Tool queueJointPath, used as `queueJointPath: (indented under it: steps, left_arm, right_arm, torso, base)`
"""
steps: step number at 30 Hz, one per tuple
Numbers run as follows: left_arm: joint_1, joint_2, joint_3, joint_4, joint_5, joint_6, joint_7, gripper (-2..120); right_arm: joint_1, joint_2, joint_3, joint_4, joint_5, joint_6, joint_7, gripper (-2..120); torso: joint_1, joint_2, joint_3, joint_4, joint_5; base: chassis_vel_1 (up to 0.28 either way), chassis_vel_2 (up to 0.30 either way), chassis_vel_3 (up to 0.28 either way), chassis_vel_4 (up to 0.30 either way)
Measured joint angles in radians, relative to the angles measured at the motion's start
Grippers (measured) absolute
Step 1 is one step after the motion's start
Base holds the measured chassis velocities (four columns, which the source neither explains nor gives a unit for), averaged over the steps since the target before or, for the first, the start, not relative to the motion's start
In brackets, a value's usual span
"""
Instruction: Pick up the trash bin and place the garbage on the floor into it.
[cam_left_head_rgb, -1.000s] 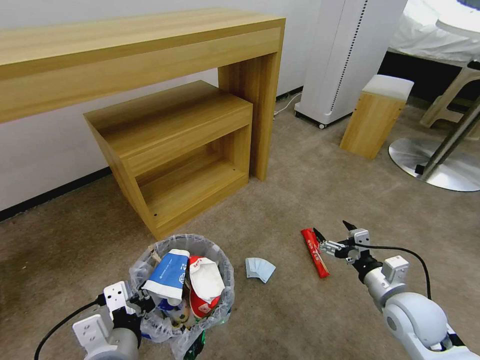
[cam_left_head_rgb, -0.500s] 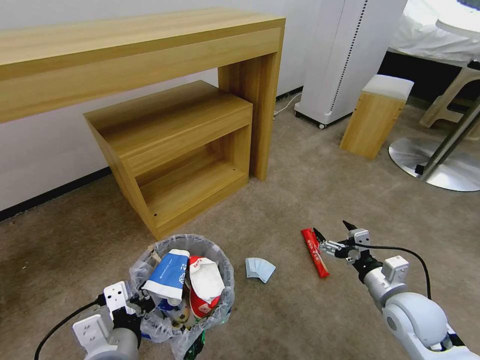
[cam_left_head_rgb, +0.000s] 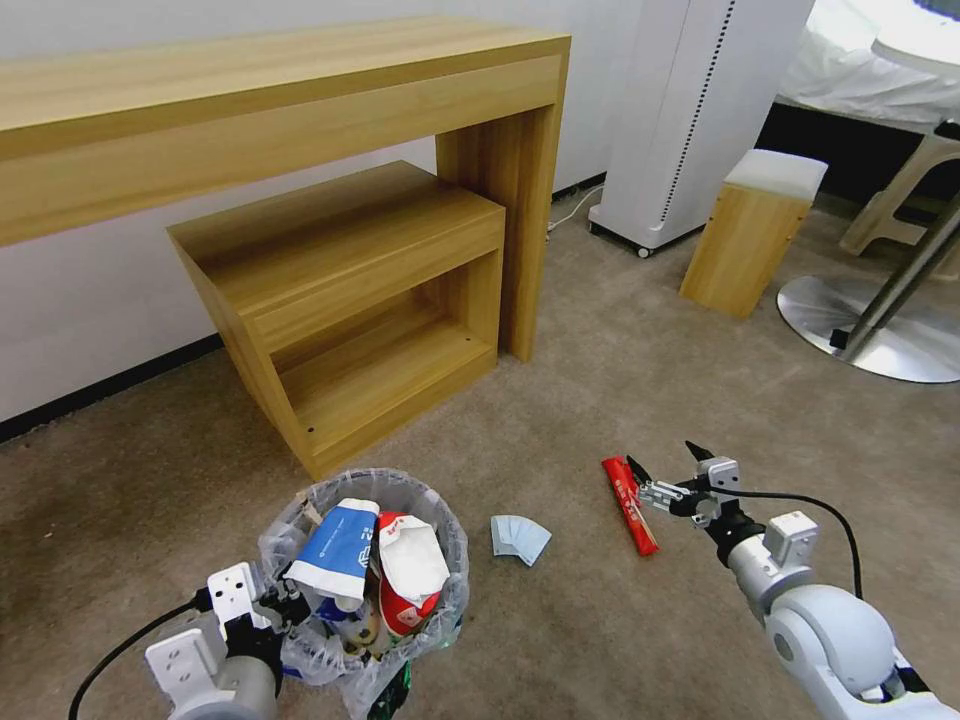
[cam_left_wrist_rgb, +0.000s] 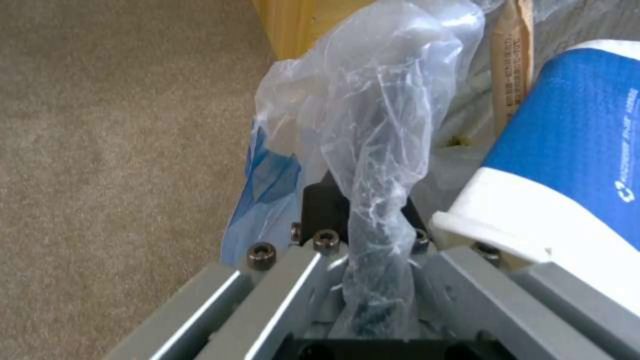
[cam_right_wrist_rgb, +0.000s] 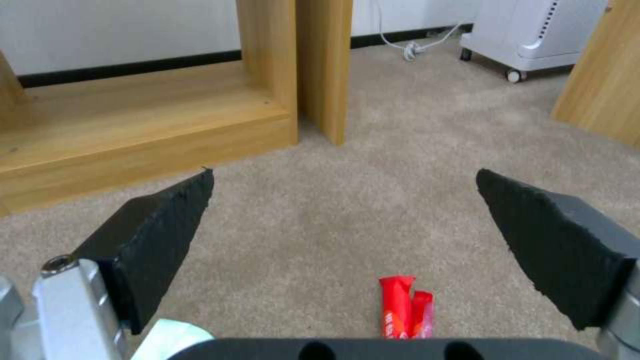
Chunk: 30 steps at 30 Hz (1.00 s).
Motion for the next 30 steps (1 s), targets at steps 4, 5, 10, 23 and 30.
queueJointPath:
  steps: [4,5,10,23,30]
  left_arm:
    - [0.000,0.000,0.000,0.000,0.000,0.000,0.000,0]
    - [0.000,0.000,0.000,0.000,0.000,0.000,0.000,0]
    - [0.000,0.000,0.000,0.000,0.000,0.000,0.000,0]
    - [0.000,0.000,0.000,0.000,0.000,0.000,0.000,0]
    - [0.000,0.000,0.000,0.000,0.000,0.000,0.000,0]
  right_arm:
    - [0.000,0.000,0.000,0.000,0.000,0.000,0.000,100]
    - [0.000,0.000,0.000,0.000,0.000,0.000,0.000,100]
    - [0.048,0.023,-0.044,-0.069,-0.021,-0.002,-0.020,100]
    - [0.271,0.127,-0.246,-0.399,-0.092,-0.057,-0.119,100]
    - [0.318,0.134,-0.231,-0.459,-0.082,-0.156,-0.132,100]
  torso:
    - [0.000,0.000,0.000,0.0000,0.0000]
    - [0.000,0.000,0.000,0.0000,0.0000]
    - [0.000,0.000,0.000,-0.0002,-0.0001]
    - [0.000,0.000,0.000,0.0001,0.0003]
    - [0.000,0.000,0.000,0.0000,-0.0002]
  base:
    - [0.000,0.000,0.000,0.000]
    - [0.000,0.000,0.000,0.000]
    - [0.000,0.000,0.000,0.000]
    - [0.000,0.000,0.000,0.000]
    - [0.000,0.000,0.000,0.000]
